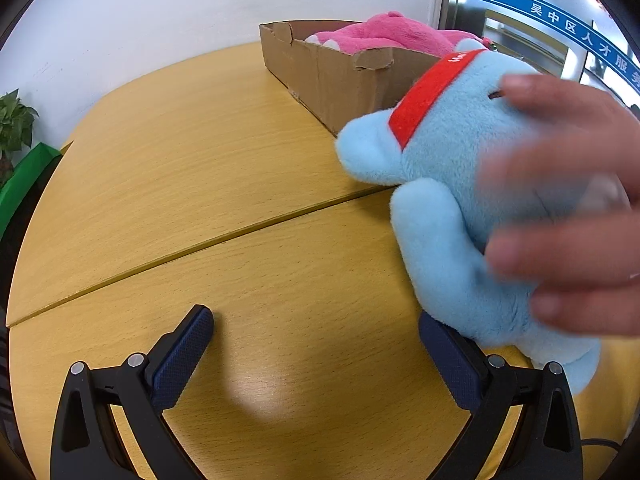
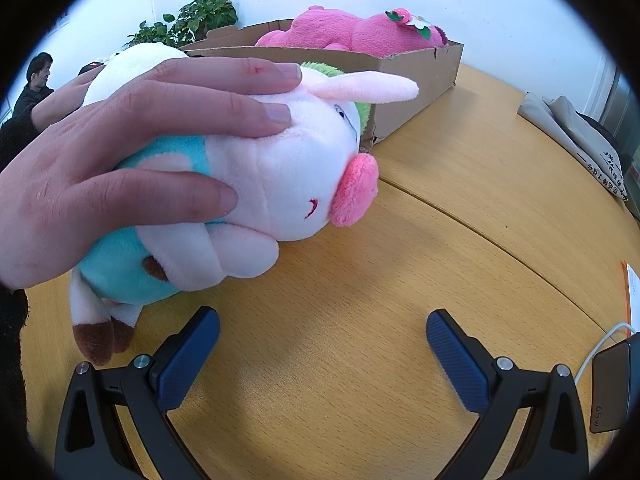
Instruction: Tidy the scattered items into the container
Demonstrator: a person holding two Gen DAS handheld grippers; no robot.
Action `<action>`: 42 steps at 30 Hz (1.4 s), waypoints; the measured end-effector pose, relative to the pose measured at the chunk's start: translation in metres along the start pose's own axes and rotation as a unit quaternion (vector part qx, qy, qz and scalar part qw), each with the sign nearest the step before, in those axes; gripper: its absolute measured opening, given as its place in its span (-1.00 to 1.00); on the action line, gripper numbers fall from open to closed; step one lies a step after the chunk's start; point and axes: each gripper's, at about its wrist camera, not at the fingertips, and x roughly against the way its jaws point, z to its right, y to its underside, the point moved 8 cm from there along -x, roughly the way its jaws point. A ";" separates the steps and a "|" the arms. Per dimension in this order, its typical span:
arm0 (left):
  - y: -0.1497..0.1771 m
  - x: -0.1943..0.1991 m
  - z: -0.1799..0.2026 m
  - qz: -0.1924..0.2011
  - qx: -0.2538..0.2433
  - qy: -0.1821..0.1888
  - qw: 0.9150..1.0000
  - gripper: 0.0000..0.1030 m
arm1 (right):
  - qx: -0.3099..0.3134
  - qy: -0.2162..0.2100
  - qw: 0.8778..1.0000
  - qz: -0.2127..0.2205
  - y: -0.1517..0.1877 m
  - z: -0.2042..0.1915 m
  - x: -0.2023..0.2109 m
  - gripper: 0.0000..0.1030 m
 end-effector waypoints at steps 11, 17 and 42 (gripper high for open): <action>0.000 -0.001 -0.002 0.000 0.000 -0.001 1.000 1.00 | 0.000 0.000 1.000 0.000 0.001 -0.001 0.000 1.00; -0.002 -0.003 -0.004 0.000 0.000 0.000 1.000 1.00 | 0.000 0.000 1.000 0.000 0.002 -0.002 0.001 1.00; -0.007 -0.007 -0.007 0.001 0.000 -0.001 1.000 1.00 | 0.000 0.001 1.000 0.000 0.005 -0.007 0.004 1.00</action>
